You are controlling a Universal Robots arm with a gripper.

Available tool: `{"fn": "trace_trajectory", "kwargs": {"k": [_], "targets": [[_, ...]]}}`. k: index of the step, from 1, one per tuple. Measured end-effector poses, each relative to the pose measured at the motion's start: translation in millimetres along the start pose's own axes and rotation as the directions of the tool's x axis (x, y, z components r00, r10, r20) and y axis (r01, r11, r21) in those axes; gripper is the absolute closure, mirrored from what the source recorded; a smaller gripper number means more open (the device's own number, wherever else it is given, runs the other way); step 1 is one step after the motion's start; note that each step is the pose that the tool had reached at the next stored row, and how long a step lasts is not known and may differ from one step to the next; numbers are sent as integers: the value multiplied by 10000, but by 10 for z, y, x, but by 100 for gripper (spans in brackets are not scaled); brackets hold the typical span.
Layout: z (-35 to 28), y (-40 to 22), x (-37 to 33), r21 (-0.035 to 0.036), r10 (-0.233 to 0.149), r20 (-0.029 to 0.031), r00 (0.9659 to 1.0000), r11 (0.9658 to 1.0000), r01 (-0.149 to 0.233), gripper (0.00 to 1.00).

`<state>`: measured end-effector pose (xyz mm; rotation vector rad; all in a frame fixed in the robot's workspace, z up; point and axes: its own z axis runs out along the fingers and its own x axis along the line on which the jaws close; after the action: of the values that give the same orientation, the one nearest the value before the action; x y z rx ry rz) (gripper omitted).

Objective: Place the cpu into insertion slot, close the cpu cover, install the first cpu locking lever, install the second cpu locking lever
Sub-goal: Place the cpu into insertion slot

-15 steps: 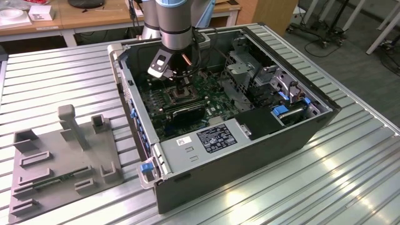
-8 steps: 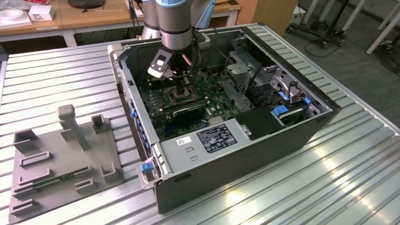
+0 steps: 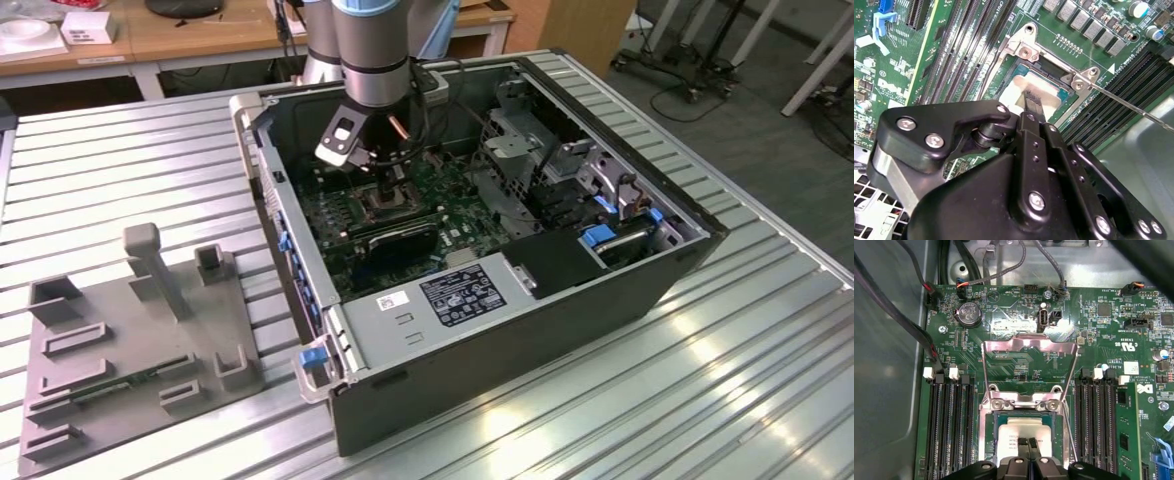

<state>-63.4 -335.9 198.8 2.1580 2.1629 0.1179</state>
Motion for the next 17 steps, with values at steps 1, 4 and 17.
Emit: {"fn": "trace_trajectory", "kwargs": {"k": [1, 4, 17], "targets": [[0, 0, 0, -1, 0, -1, 10000, 10000, 0, 90], [-13, 3, 2, -7, 1, -11, 10000, 10000, -1, 90], [-123, 14, 0, -1, 0, -3, 10000, 10000, 0, 90]]}}
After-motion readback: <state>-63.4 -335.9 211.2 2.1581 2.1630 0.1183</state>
